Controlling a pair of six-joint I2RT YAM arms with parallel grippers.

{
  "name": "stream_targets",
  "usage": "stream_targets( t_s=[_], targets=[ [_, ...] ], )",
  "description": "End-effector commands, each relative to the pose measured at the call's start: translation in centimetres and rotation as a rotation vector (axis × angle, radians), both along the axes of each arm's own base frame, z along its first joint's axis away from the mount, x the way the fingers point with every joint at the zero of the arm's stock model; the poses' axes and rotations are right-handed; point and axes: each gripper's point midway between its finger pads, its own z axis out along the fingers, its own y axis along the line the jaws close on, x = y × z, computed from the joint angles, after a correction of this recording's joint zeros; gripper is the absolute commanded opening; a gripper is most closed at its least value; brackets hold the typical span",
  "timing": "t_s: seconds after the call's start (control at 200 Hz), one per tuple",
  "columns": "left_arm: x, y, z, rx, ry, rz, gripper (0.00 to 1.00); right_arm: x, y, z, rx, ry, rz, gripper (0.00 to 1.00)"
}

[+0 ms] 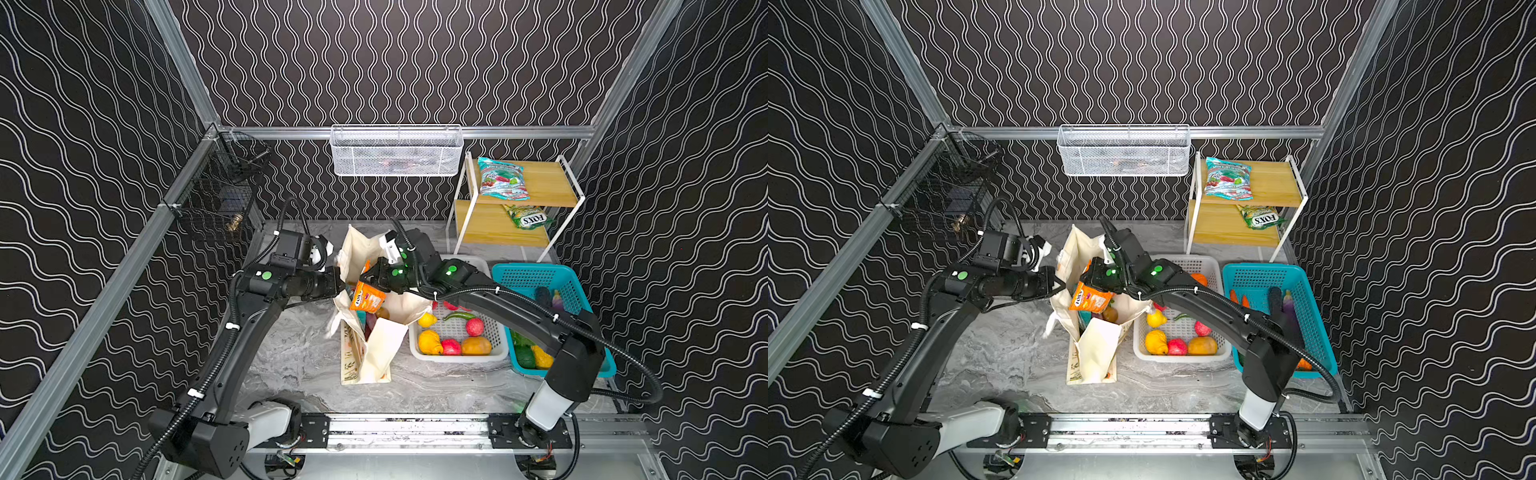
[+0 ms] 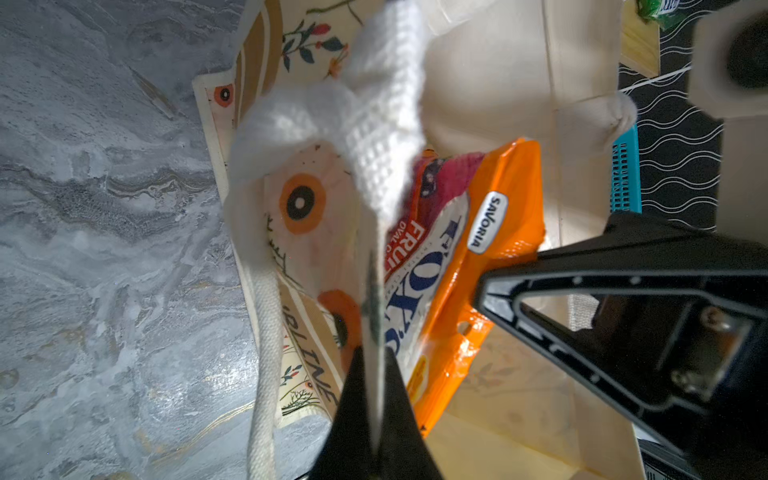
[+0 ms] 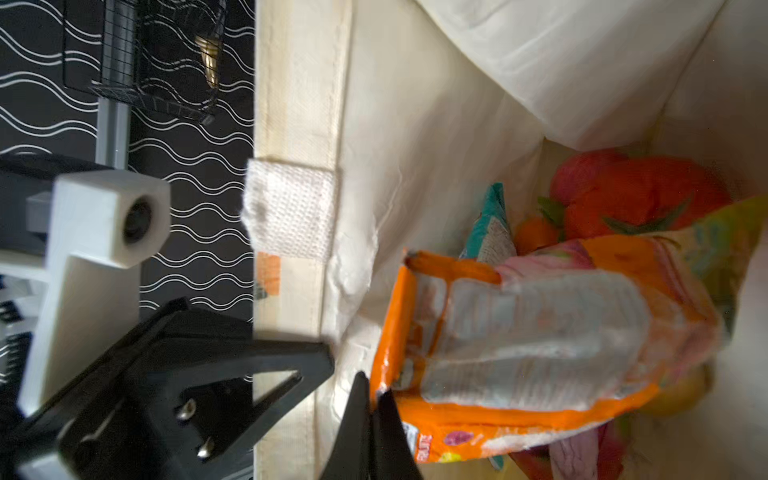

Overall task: Place the food into the grocery bag and tie it
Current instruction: 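Lower the orange bag into the tote with the right gripper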

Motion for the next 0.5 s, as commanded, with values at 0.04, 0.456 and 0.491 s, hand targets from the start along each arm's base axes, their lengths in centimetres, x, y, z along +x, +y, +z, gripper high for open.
stream_targets(
  t_s=[0.04, 0.456, 0.491],
  targets=[
    [-0.3, -0.1, 0.4, 0.002, -0.013, -0.025, 0.0, -0.4, 0.7, -0.7, -0.015, 0.0, 0.039, 0.0],
    [-0.2, -0.2, 0.4, 0.007, -0.002, -0.033, 0.0, 0.6, 2.0, -7.0, -0.195, 0.054, 0.063, 0.0],
    [-0.3, -0.2, 0.4, 0.005, -0.001, -0.035, 0.0, 0.7, 2.1, -7.6, -0.214, 0.058, 0.063, 0.0]
  ],
)
